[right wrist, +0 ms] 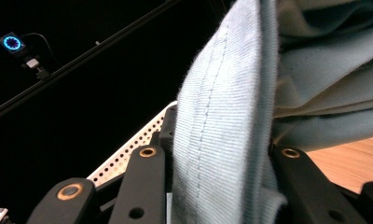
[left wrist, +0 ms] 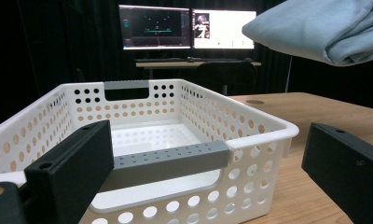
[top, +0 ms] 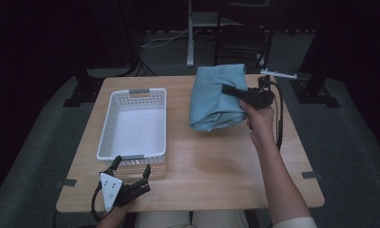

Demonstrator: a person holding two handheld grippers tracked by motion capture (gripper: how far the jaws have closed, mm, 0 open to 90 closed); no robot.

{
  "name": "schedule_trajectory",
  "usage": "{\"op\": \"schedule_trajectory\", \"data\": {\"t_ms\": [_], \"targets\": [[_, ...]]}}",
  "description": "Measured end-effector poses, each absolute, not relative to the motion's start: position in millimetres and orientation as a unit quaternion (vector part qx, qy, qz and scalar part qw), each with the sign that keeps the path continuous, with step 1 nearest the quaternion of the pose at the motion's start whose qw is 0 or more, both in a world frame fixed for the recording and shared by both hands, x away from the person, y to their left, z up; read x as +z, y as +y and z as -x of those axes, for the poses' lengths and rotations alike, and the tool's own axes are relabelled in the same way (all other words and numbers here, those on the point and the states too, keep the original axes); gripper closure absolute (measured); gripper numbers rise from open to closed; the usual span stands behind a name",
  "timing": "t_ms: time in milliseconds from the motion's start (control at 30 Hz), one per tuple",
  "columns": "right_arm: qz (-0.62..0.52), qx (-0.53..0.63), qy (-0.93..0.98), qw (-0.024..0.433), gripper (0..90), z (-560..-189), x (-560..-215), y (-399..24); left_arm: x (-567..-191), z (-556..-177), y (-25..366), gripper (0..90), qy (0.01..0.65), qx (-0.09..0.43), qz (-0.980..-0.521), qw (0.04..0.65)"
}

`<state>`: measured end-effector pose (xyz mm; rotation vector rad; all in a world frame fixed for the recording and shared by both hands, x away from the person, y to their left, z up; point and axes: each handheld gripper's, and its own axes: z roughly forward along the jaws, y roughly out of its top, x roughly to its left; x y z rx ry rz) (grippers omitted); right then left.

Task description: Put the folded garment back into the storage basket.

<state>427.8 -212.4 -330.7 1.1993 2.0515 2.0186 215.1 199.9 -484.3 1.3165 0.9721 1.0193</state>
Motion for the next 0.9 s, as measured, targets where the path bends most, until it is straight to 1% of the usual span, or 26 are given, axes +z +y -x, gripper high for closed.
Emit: {"op": "schedule_trajectory", "data": {"t_ms": [200,333,900], "targets": [[-0.376,0.655,0.655,0.004,69.3,-431,-330,-201,-484,-215,200,3.4,0.414,0.434,-0.560,0.571],[-0.368,0.666,0.649,-0.010,69.3,-434,-332,-190,-484,-215,200,3.4,0.414,0.434,-0.560,0.571],[-0.335,0.676,0.656,-0.021,69.1,-437,-327,-146,-484,-215,200,3.4,0.414,0.434,-0.560,0.571]]}}
